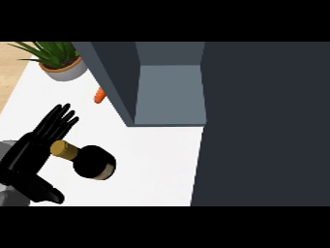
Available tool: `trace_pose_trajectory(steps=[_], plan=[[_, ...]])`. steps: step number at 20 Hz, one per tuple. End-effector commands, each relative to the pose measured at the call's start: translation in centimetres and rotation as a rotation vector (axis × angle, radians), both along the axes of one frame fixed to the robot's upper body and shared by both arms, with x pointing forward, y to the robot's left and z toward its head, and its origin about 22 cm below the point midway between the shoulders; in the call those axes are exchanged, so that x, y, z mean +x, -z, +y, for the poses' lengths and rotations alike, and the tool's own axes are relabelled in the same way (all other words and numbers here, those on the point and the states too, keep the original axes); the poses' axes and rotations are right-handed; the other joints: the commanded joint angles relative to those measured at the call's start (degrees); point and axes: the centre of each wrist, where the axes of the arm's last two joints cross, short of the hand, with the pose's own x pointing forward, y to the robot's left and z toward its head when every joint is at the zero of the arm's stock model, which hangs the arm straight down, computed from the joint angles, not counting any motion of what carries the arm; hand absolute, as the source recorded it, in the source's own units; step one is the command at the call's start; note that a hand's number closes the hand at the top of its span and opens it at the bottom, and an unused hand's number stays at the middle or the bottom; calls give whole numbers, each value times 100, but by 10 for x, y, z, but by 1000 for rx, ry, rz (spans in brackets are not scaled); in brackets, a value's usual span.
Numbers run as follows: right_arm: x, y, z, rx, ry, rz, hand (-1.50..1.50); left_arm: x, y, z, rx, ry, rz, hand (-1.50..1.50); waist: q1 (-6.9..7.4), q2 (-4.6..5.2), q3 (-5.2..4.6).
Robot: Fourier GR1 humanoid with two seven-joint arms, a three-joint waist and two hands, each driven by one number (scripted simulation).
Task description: Pick up the wine, place it into the cabinet and close the cabinet
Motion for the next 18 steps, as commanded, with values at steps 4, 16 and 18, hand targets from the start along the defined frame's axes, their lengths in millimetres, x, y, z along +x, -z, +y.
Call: trace_pose_trajectory(steps=[4, 16, 18], plan=[[-20, -14, -2, 24, -10, -21, -150, 6, 54, 1, 11, 7, 29, -150, -8, 2, -4], [-4, -13, -1, 22, -33, -23, -150, 15, 99, 13, -13, 48, 76, -150, -8, 8, -3], [-8, -13, 7, 16, -29, -39, -150, 9, 111, 16, -15, 48, 100, -150, -26, 11, -6]])
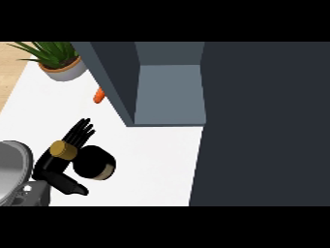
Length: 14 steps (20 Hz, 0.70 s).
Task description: Pick up the wine, place it into the cabinet and close the cabinet
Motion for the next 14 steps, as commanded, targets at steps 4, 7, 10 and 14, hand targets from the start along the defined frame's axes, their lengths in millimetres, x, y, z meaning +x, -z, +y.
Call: trace_pose_trajectory(steps=[4, 7, 10, 14], plan=[[-7, 0, -8, 22, -10, -27, -150, -3, 23, 2, -89, 55, 4, -150, -34, 12, -3], [-11, -4, -6, 37, -16, -33, -150, -17, 38, -3, -150, 33, 31, -150, -55, 16, -10], [-19, -1, -2, 10, -34, -18, -150, 1, 29, -9, -181, 74, 46, -150, -63, 5, -7], [-12, -2, -1, 15, -27, -24, -150, -11, 43, -21, -212, 66, 46, -150, -46, 14, -10]])
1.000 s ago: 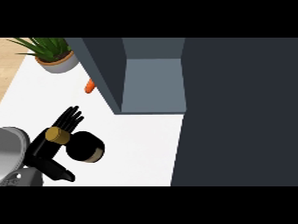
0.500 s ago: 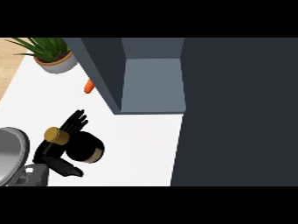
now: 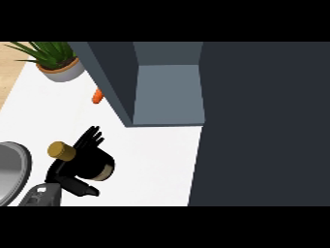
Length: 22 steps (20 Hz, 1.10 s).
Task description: Pick up the wine, place it into the cabinet and close the cabinet
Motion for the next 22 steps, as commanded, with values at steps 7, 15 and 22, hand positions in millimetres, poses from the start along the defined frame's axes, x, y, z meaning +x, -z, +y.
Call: trace_pose_trajectory(steps=[7, 15, 22], plan=[[-13, -6, -1, 31, -20, -23, -150, -11, 17, -20, -174, 84, -71, -150, -6, 9, -5], [-22, -14, -6, 20, -38, -20, -150, 12, 6, -27, -183, 22, -139, -150, -8, -2, -1], [-3, 4, -9, 34, -31, 7, -150, 4, 17, -50, -250, 66, -68, 150, 38, 2, 7]])
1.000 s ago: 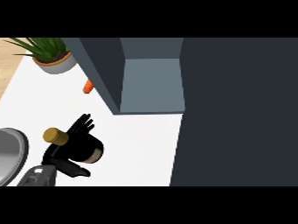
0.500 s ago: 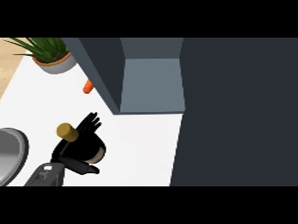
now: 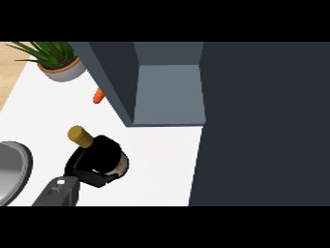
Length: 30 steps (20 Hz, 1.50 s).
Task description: Pick up the wine, place it into the cabinet and close the cabinet
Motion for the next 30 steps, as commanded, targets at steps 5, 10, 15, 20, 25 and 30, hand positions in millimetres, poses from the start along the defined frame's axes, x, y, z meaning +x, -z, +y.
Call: trace_pose_trajectory(steps=[5, 10, 15, 20, 25, 30], plan=[[-21, -12, -2, 35, -38, -14, -150, 13, -6, -18, -175, 121, -34, 150, 7, -14, -2], [-13, 2, -4, 33, -20, 9, -150, -6, 6, -3, -164, -335, -8, 150, 59, -24, 9], [-23, -2, -3, 20, -28, 14, -150, -21, 10, 19, -171, -585, -44, 150, 46, -22, 1], [1, -8, -14, 5, -17, 0, -150, -5, -5, -14, -224, -548, -91, 150, 104, -26, 7], [-11, -4, 1, 28, -35, 19, -150, -19, -7, -20, -217, -468, -80, 150, 101, -28, 6], [-3, -3, -18, 14, -41, 1, -150, -12, -25, -54, -190, -394, -112, 150, 81, -24, 7]])
